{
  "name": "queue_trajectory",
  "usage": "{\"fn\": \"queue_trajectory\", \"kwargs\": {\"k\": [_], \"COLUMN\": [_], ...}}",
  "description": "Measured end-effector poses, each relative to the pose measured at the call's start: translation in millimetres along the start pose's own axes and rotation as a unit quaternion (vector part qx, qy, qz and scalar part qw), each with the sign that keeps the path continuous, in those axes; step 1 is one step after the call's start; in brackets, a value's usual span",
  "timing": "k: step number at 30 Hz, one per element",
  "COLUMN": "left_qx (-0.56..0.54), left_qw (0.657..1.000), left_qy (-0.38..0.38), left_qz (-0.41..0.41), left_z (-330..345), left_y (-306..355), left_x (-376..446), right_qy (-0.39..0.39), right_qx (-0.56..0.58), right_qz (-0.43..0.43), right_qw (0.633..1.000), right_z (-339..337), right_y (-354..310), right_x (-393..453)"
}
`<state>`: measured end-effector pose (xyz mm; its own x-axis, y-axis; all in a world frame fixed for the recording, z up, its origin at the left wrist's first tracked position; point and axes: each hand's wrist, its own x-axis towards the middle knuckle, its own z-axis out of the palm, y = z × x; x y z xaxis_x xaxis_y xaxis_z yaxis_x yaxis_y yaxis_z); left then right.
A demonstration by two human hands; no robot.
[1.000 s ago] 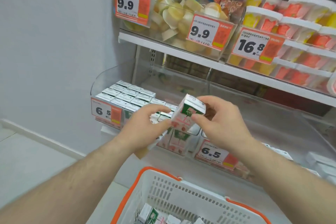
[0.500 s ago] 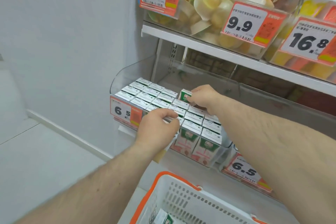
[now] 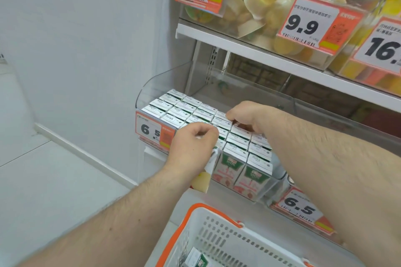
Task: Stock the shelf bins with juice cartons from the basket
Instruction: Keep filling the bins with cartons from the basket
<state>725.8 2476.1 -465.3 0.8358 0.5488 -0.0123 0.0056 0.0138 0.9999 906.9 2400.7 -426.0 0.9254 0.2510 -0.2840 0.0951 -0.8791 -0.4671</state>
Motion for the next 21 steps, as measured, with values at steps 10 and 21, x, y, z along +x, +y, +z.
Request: {"fn": "queue_trajectory", "kwargs": {"k": [10,21], "left_qx": [-0.191,-0.229], "left_qw": [0.975,0.956], "left_qy": [0.001,-0.037], "left_qz": [-0.113,-0.179], "left_z": [8.8,48.6], "left_y": [24.8,23.3], "left_x": [-35.2,-77.6], "right_qy": [0.224,0.07], "right_qx": [0.187,0.336], "right_qz": [-0.215,-0.121], "right_qw": [0.932,0.931], "right_z": [-19.6,46.3], "right_y": [14.9,115.9], "right_x": [-101.3,-223.7]}}
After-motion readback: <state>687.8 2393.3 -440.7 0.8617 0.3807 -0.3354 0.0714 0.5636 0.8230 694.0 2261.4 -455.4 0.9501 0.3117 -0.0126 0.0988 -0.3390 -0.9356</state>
